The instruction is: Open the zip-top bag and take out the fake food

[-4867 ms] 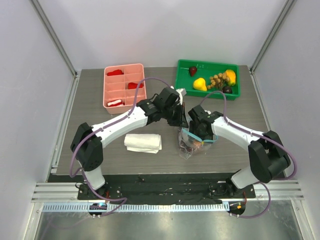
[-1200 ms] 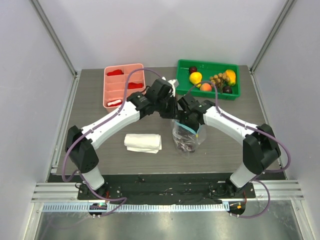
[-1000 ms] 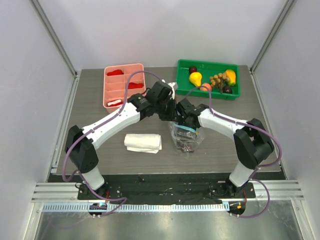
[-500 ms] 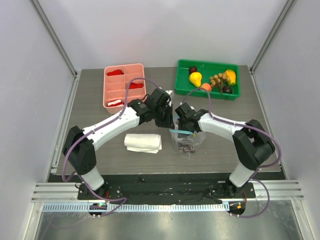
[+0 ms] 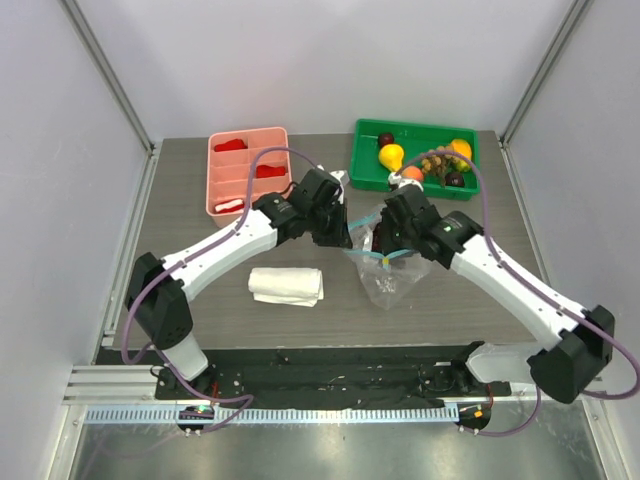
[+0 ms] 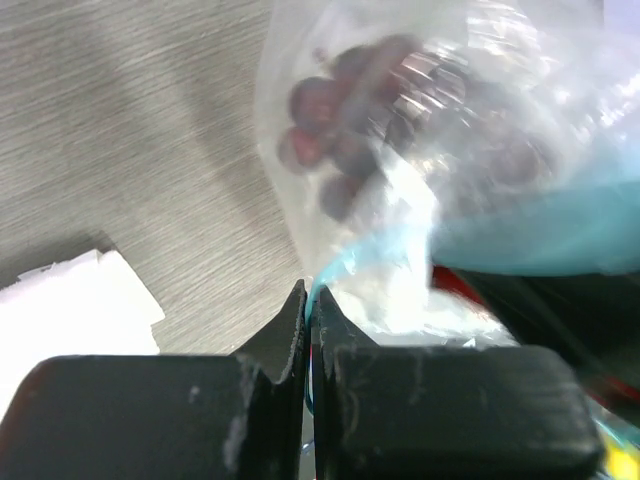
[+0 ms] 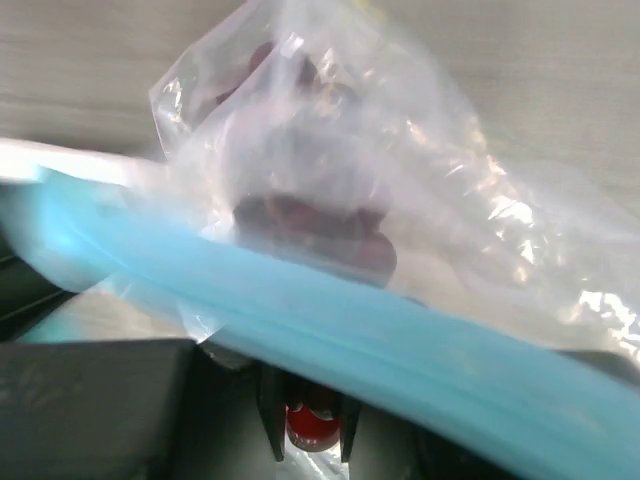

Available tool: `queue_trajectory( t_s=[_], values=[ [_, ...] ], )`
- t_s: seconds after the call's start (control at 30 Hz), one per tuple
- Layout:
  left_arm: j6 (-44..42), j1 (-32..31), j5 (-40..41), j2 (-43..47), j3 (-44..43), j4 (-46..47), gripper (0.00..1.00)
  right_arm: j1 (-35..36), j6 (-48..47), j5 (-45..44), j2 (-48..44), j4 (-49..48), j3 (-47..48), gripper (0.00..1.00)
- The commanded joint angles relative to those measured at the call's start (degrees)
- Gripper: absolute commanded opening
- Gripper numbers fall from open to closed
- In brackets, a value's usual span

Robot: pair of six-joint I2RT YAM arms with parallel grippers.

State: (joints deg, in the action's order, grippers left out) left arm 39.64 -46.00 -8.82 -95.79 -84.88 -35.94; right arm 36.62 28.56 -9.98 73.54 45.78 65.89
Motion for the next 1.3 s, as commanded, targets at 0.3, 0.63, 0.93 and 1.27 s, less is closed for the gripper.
queue_trajectory(
  t_s=[0.3,0.63,0.93,1.27],
  values=[
    [-2.54,0.12,4.77,2.7,-4.86,-0.37,0.0,-1.72,1.93,-4.35,-12.09,-0.87,-3.92,0.01],
    [-2.99,-3.57,-0.23,2.89,-3.01,2.81,0.0,-3.75,21.18,7.33,2.65,-7.72,2.83,0.01],
    [-4.13,-6.82,1.87,2.36,-2.04,1.5,0.0,-6.03,24.88,13.31,11.98,-2.82,14.61,0.01],
    [-4.83,-2.35,5.83,2.54,4.55,2.02,0.0,-12.71,12.95,28.5,4.77,13.97,17.87,0.01]
  ],
)
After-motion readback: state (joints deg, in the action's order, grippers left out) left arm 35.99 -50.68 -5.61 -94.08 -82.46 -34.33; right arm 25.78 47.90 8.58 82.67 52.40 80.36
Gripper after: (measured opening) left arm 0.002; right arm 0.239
